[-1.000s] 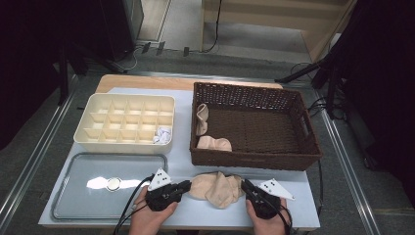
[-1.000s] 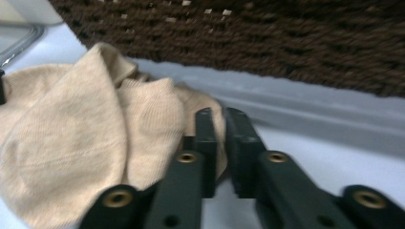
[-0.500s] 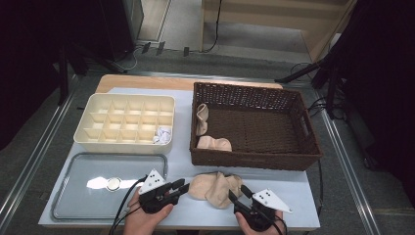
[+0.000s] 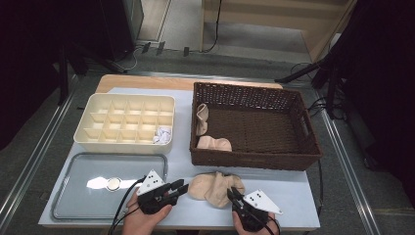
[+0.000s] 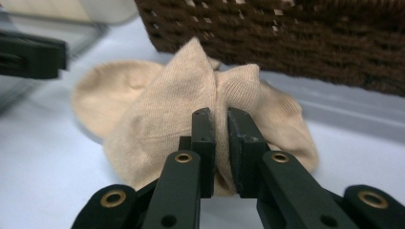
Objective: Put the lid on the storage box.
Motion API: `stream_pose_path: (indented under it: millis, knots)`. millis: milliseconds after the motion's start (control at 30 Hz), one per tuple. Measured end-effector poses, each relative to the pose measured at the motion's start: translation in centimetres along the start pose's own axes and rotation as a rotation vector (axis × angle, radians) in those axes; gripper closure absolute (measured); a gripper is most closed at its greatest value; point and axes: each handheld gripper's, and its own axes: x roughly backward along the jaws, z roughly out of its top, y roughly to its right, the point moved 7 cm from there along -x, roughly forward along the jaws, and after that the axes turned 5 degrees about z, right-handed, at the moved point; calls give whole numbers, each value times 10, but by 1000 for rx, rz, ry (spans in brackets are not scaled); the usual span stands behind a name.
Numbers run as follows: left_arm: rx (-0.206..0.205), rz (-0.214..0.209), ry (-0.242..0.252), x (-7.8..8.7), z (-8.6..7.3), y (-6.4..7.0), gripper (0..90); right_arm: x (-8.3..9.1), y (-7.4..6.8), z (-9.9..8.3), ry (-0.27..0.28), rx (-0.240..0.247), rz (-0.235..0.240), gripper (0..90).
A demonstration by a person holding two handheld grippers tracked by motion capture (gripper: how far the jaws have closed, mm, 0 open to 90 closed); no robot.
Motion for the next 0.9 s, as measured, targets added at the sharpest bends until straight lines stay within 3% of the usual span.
stream_pose_path:
  millis: [67, 133, 167, 367, 533, 567, 667, 700, 800, 867, 900]
  knots:
    - [-3, -6, 3, 1, 1, 0, 724, 8, -3, 6, 31, -10, 34, 834]
    - [-2, -6, 3, 1, 1, 1, 724, 10, -4, 7, 37, -12, 37, 835]
    - [1, -10, 5, 1, 1, 2, 724, 15, -6, 10, 56, -24, 67, 836]
    - [-1, -13, 5, 2, 1, 1, 725, 23, -5, 10, 56, -63, 127, 837]
    - [-3, -12, 4, 2, 1, 1, 724, 20, 11, 4, 13, -70, 75, 816]
    - [-3, -13, 4, 2, 1, 1, 723, 18, 22, 0, 7, -75, 17, 746]
    - [-4, -12, 5, 2, 1, 1, 723, 21, 30, 1, 24, -98, -17, 713]
    - [-3, -12, 5, 2, 1, 1, 723, 26, 33, 5, 61, -104, -36, 714]
    - [-3, -12, 5, 2, 1, 1, 723, 30, 32, 8, 85, -96, -30, 750]
    - [-7, -13, 4, 2, 1, 2, 723, 28, 28, 8, 78, -95, -7, 767]
    - [-8, -14, 3, 2, 0, 2, 723, 23, 24, 4, 48, -88, 14, 763]
